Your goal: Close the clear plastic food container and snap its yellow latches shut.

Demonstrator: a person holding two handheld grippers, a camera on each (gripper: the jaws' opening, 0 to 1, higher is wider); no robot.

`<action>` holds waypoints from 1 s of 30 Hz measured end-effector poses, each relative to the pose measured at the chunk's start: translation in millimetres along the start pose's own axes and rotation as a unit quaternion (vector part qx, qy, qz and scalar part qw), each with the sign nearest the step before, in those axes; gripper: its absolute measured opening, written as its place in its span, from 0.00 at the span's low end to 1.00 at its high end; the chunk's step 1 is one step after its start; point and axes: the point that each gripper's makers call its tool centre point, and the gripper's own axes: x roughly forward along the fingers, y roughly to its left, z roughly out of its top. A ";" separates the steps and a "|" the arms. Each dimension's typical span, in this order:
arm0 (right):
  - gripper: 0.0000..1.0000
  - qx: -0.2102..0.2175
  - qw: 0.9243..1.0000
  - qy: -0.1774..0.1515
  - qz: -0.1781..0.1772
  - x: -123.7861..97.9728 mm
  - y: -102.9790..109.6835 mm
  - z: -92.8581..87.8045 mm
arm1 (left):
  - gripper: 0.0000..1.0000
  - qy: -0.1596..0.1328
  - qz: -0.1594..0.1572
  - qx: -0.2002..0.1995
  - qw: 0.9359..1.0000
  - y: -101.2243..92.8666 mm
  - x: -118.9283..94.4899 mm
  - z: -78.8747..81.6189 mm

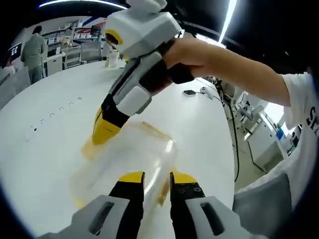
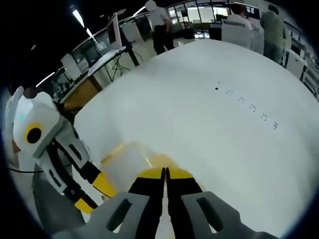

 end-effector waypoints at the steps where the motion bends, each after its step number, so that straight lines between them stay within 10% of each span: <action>1: 0.00 0.002 1.000 0.000 -0.001 0.9 -0.3 0.1 | 0.15 0.001 -0.002 0.007 1.000 -1.9 -0.1 -0.7; 12: 0.00 0.000 1.000 0.012 -0.014 6.2 -8.3 -3.3 | 0.31 -0.003 -0.029 0.090 0.995 -18.0 -3.2 -7.7; 19: 0.18 -0.073 0.997 -0.002 0.013 -13.0 4.3 17.1 | 0.44 0.035 -0.006 0.229 0.973 -16.0 -1.8 -15.3; 30: 0.32 -0.237 0.964 0.110 0.058 -25.8 12.6 -2.6 | 0.43 0.065 0.022 0.280 0.958 -7.5 5.3 -10.9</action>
